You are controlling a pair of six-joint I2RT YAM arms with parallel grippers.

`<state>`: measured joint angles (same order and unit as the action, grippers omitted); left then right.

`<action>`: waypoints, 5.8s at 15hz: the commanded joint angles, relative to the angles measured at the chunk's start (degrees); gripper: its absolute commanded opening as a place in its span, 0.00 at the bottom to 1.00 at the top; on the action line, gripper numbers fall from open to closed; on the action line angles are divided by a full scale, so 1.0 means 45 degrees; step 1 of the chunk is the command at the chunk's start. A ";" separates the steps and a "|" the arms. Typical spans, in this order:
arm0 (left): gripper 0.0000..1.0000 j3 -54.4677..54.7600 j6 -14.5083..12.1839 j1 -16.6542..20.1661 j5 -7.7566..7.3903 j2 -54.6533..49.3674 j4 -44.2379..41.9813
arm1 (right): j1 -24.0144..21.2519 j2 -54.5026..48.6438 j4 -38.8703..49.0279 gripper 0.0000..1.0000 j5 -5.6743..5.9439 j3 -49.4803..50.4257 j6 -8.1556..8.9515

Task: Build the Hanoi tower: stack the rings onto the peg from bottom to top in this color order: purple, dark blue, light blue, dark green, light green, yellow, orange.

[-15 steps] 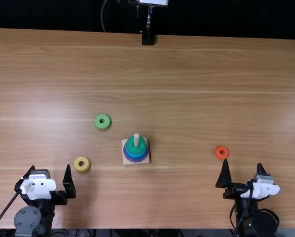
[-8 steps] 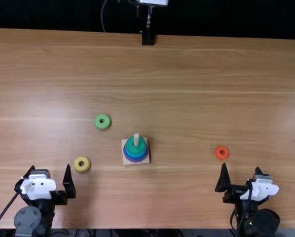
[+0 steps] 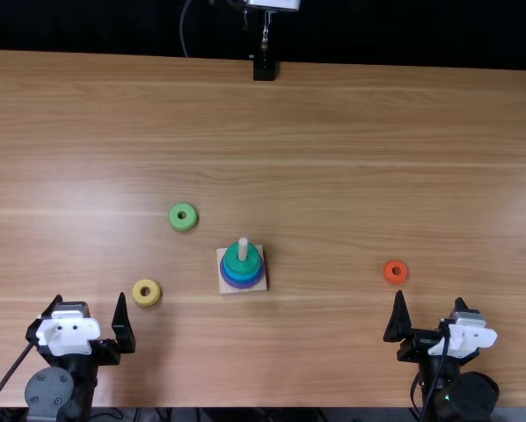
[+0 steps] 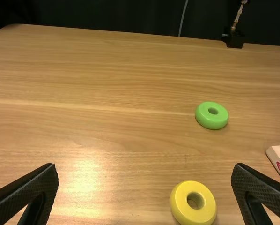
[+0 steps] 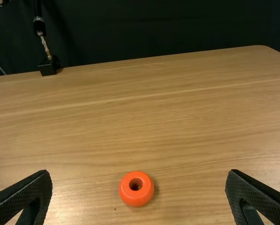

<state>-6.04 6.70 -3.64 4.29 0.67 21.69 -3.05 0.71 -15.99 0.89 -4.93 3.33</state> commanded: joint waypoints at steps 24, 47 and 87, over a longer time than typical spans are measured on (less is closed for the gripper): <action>1.00 -0.2915 -0.3481 -0.0519 -0.0650 0.2840 0.0640 | -0.0084 -0.0158 -0.0984 1.00 0.0155 0.0919 0.0033; 1.00 -0.6040 -0.3504 -0.2551 0.1389 0.9754 -0.3719 | -0.0084 -0.0158 -0.0984 1.00 0.0155 0.0919 0.0033; 1.00 -1.6880 -0.1676 -0.3039 -0.0603 2.5750 0.3640 | -0.0084 -0.0158 -0.0984 1.00 0.0155 0.0919 0.0033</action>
<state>-80.31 -0.05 -16.88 1.28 115.87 38.20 -3.05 0.73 -16.03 0.89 -4.93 3.31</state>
